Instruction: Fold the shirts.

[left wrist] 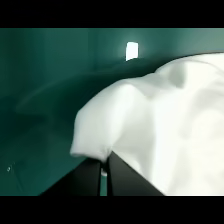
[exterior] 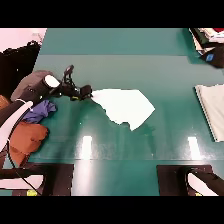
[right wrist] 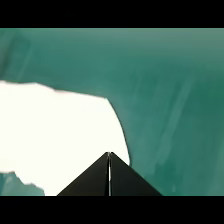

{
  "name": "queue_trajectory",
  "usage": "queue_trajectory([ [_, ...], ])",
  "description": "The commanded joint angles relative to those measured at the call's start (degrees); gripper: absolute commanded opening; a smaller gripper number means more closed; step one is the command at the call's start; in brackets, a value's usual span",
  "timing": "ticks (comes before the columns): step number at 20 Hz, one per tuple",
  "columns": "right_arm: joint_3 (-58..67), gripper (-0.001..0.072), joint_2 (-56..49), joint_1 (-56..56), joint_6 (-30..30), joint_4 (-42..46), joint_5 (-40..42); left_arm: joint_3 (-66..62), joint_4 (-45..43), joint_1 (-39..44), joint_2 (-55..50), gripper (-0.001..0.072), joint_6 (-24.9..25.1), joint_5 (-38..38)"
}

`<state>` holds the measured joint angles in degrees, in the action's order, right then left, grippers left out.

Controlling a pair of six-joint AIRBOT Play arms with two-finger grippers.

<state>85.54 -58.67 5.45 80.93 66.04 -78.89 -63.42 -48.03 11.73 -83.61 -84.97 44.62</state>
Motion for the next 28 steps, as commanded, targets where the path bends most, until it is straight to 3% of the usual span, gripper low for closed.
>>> queue_trajectory([
  [1, -12.37, 0.0019, -0.04, 0.02, 0.09, 0.0, -1.92, -5.81, -3.28, -0.07, 2.21, 0.0027, 1.68, 1.62],
  [2, -17.53, 0.0133, -0.24, 0.02, 0.26, -0.04, -0.46, -6.95, -3.34, -0.07, 2.64, 0.0027, 2.8, 2.34],
  [3, -22.47, 0.041, -0.92, 0.02, 1.36, -0.07, 1.2, -7.89, -3.48, -0.04, 2.84, 0.0027, 3.1, 3.15],
  [4, -27.41, 0.0535, -2.29, 0.02, 1.7, -0.55, 2.8, -8.31, -3.43, -0.04, 2.93, 0.0027, 3.08, 3.48],
  [7, -37.46, 0.0533, -9.46, 0.07, 0.98, -6.67, 9.16, -8.31, -4.26, -0.07, 2.95, 0.0028, 3.08, 4.31],
  [9, -39.85, 0.0518, -14.67, 0.09, -3.74, -14.73, 14.03, -8.31, -4.57, -0.07, 2.95, 0.0027, 3.1, 4.52],
  [12, -38.05, 0.0454, -21.22, 1.25, -6.03, -20.2, 18.49, -8.31, -5.22, -0.07, 2.95, 0.0027, 3.08, 4.5],
  [16, -29.97, 0.0449, -28.87, 5.35, -6.03, -20.0, 19.28, -8.31, -6.88, -0.07, 2.91, 0.0028, 3.1, 4.13],
  [17, -27.56, 0.0418, -30.56, 6.45, -6.03, -19.96, 19.91, -8.31, -7.28, -0.07, 2.91, 0.0028, 3.1, 4.11],
  [18, -25.46, 0.025, -31.82, 7.28, -6.03, -19.91, 20.7, -8.31, -7.39, -0.07, 2.91, 0.0028, 3.1, 4.28],
  [19, -23.28, 0.0148, -33.05, 8.02, -6.03, -19.82, 21.2, -8.31, -7.41, -0.07, 2.93, 0.0028, 3.13, 4.39],
  [20, -21.51, 0.0054, -33.92, 8.46, -6.03, -19.74, 21.4, -8.31, -7.58, -0.07, 2.99, 0.0028, 3.13, 4.35],
  [21, -19.71, 0.0015, -34.34, 8.79, -6.03, -19.32, 21.29, -8.35, -8.09, -0.07, 3.43, 0.0027, 3.06, 4.11],
  [24, -12.94, 0.0014, -31.95, 7.34, -6.03, -17.27, 17.68, -11.78, -14.34, -0.11, 7.72, 0.0027, 2.43, 3.91],
  [28, -0.22, 0.0014, -21.24, 3.15, -6.03, -13.4, 10.45, -22.4, -20.24, -0.11, 18.78, 0.0027, 2.58, 4.57],
])
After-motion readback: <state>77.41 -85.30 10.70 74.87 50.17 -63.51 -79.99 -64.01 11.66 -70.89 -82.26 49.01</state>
